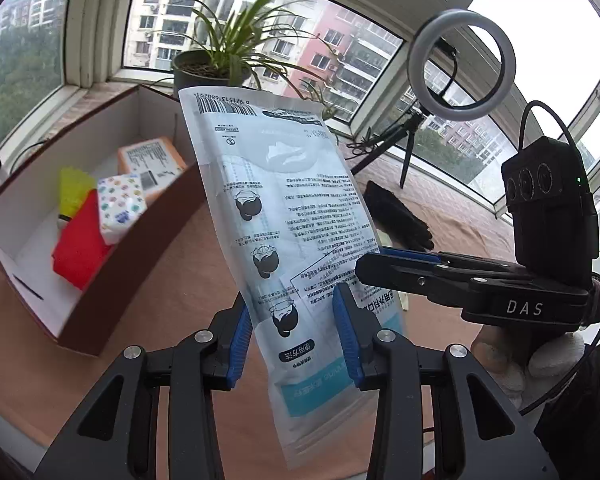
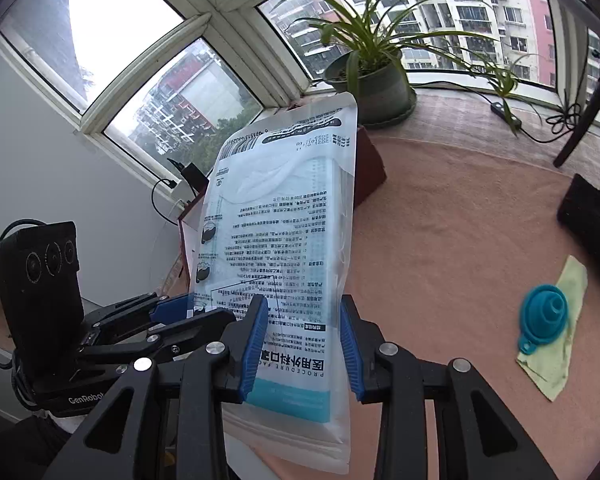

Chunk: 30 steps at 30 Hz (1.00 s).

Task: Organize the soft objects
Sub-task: 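Lift the mask bag with both tools and carry it over the box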

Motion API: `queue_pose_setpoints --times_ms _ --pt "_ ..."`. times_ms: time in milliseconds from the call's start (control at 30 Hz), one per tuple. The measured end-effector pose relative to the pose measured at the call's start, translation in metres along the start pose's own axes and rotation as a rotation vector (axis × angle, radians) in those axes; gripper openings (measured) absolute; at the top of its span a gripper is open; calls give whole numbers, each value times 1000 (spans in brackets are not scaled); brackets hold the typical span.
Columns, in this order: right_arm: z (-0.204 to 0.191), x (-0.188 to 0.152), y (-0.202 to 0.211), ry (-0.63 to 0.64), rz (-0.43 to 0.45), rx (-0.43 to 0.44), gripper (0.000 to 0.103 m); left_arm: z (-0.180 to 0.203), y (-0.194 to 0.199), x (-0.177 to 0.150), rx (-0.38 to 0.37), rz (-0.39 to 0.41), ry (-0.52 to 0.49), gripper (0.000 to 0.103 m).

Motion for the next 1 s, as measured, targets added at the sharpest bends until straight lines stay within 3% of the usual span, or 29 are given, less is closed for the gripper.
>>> queue_pose_setpoints --times_ms 533,833,1000 --pt "-66 65 -89 -72 -11 27 33 -114 19 75 37 -61 -46 38" --pt "-79 81 -129 -106 -40 26 32 -160 5 102 37 -122 -55 38" --pt "-84 85 -148 -92 -68 8 32 -174 -2 107 73 -129 -75 38"
Point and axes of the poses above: each gripper's, at about its wrist camera, not at the fingertips, and y roughly against the way its jaws point, z to its right, x to its top, the point moved 8 cm from there along -y, roughly the way its jaws point, and after that the axes turned 5 degrees about -x, right-handed, at the moved point
